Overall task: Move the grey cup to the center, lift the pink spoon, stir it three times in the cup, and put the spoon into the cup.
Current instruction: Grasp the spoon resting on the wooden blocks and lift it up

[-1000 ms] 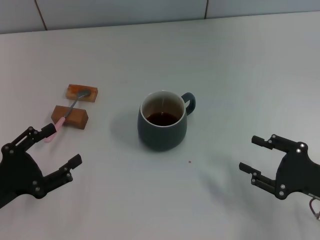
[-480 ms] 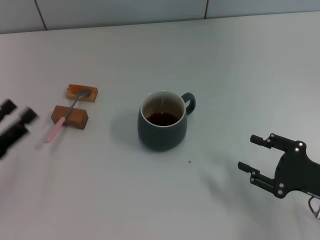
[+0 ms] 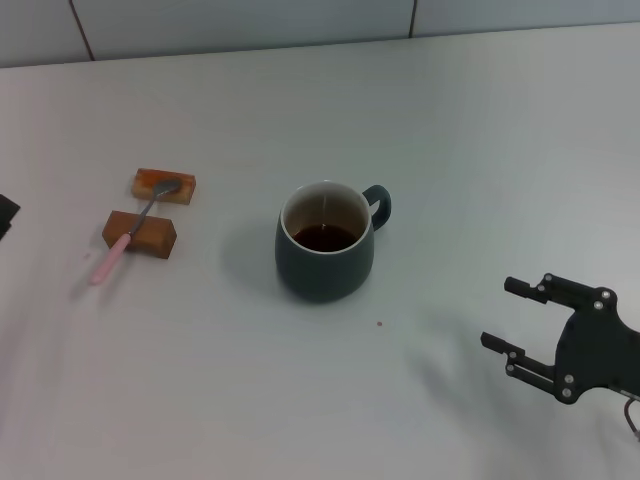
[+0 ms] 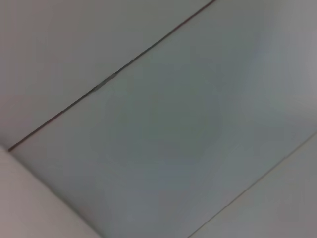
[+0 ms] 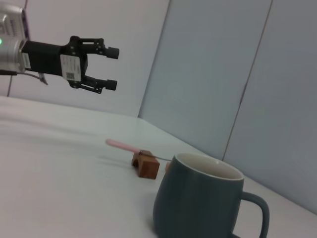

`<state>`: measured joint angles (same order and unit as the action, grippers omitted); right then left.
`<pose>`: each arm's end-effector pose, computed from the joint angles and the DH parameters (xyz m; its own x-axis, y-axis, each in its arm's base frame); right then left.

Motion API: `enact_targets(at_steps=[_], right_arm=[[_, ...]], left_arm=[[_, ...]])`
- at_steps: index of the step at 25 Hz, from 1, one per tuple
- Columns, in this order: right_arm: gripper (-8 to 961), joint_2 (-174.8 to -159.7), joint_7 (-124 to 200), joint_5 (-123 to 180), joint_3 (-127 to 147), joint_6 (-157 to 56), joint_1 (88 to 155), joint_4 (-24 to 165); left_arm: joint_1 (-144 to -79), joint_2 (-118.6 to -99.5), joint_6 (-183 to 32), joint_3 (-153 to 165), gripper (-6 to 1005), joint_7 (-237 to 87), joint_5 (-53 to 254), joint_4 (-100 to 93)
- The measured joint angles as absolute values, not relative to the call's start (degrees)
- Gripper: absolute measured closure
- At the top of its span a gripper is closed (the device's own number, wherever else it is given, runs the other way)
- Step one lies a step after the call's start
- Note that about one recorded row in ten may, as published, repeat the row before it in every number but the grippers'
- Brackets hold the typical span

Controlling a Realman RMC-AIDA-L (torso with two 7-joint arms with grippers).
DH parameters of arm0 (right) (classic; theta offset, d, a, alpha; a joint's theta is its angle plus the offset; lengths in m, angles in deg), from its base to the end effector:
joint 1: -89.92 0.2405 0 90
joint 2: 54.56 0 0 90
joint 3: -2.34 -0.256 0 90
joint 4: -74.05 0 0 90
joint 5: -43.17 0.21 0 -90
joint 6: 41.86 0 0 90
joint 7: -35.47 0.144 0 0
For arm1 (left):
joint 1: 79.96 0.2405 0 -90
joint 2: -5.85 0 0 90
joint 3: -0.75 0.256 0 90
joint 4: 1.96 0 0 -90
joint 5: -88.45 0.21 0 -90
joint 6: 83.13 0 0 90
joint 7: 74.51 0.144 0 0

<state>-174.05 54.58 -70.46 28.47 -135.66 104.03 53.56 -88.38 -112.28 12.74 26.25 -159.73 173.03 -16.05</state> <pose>0.3404 0.2148 -0.0257 0.8815 0.1648 -0.4425 -0.1287 -0.8178 -0.5609 -0.3599 0.2098 0.0262 -0.0904 0.3294 0.9399 0.9065 -0.3637 0.2146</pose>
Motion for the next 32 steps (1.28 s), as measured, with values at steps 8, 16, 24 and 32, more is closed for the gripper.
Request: enact_targets(at_steps=[8,16,24,32], right_arm=[[330,-174.02,54.5,-72.8,28.5,-135.7,103.6,52.8],[329,-173.90,54.8,-72.9,28.5,-135.7,103.6,52.1],[330,-173.92,55.0,-72.9,28.5,-135.7,103.8,52.0],[330,-173.94,55.0,-72.9,28.5,-135.7,103.7,51.6]], left_arm=[[-87.6,-112.21,9.9,28.2,164,-161.6,174.3,-15.3],[-87.0,-112.37,6.4,29.2,165,-166.8,176.1,-14.4],[-86.7,-112.50,5.3,29.2,166,-172.3,176.1,-11.9],[-87.2,-112.54,3.0,28.8,166,-175.2,175.7,-7.2]])
